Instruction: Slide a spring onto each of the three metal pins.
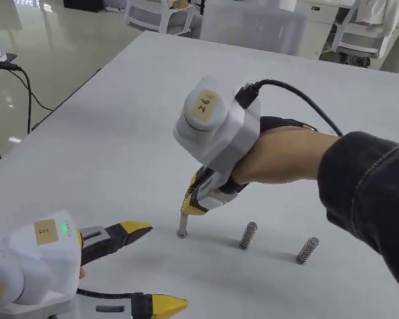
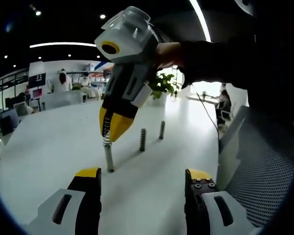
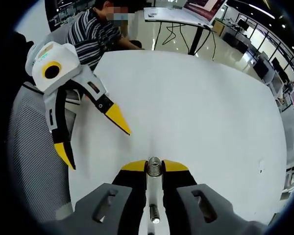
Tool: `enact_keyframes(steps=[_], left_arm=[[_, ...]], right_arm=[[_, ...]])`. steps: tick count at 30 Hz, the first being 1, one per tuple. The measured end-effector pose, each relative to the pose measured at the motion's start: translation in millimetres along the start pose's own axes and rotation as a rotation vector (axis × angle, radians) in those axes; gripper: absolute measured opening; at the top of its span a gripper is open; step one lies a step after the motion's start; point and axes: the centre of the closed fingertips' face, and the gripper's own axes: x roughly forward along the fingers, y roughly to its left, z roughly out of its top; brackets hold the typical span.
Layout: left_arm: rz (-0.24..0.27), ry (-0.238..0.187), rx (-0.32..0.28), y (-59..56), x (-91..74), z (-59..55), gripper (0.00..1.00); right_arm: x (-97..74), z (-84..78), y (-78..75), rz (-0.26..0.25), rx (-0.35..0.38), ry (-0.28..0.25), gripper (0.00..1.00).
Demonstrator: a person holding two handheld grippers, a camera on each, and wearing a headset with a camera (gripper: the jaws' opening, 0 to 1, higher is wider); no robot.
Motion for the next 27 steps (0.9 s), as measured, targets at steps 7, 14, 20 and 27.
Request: enact_keyframes(steps=[7, 14, 20, 27], left_arm=[[0.004, 0.005, -0.008, 0.7, -0.7, -2.5, 0.64], [0.002, 0.006, -0.008, 0.9, 0.2, -2.6, 0.64], [0.007, 0.006, -0.009, 2.0, -0.6, -2.5, 0.63], [0.009, 0.006, -0.009, 1.8, -1.4, -2.3, 0.63]], right_arm=[[5.5, 0.7, -2.7, 0.012, 0.011, 0.003, 0.09], [11.3, 2.1, -0.5, 0.026, 0.013, 0.01, 0.09], [10.9, 1.6, -0.4, 0.025, 0.015, 0.012, 0.09], [14.9, -3.0, -2.3, 0.026, 0.024, 0.017, 0.09]])
